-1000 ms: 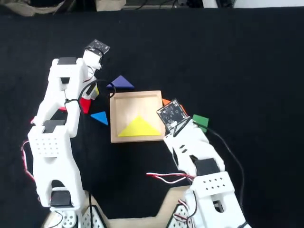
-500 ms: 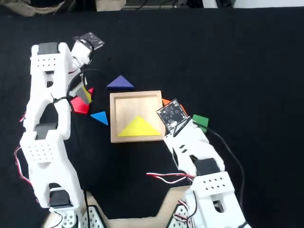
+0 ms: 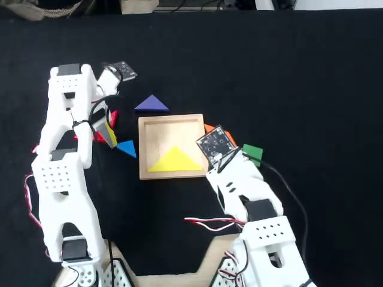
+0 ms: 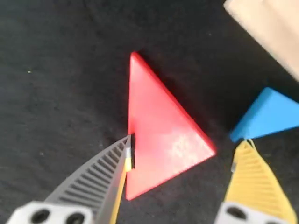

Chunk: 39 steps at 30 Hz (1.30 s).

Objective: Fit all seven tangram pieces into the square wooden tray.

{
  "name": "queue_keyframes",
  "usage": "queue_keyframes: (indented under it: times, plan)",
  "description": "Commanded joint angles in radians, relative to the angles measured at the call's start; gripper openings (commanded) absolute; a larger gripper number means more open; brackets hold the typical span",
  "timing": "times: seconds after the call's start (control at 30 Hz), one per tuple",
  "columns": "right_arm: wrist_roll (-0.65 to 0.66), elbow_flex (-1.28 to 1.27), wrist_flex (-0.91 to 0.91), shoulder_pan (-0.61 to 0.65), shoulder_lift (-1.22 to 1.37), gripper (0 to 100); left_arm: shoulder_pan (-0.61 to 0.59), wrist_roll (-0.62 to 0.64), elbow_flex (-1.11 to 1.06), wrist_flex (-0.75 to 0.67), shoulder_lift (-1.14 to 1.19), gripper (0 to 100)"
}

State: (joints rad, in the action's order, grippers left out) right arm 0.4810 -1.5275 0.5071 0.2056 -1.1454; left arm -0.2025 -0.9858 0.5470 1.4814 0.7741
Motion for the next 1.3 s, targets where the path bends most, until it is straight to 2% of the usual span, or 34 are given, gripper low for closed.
queue_keyframes:
  times: [0.0,0.53,0.67,0.9,1.03,1.27]
  plan:
    - [0.015,0.002,-0.017,0.015,-0.015,1.2,-0.038,-0.008,0.039,-0.086,0.015,34]
    - [0.017,-0.008,-0.023,0.017,-0.021,1.2,-0.039,-0.014,0.035,-0.163,0.071,32]
    - [0.017,-0.008,-0.023,0.017,-0.021,1.2,-0.033,-0.118,0.044,-0.135,0.124,27]
    - [0.017,-0.007,-0.023,0.017,-0.021,1.2,-0.042,-0.071,0.091,-0.11,0.115,29]
    - [0.017,-0.007,-0.023,0.017,-0.021,1.2,-0.038,-0.133,0.096,-0.078,0.141,25]
    - [0.017,-0.007,-0.023,0.017,-0.021,1.2,-0.03,-0.135,0.14,0.023,0.087,17]
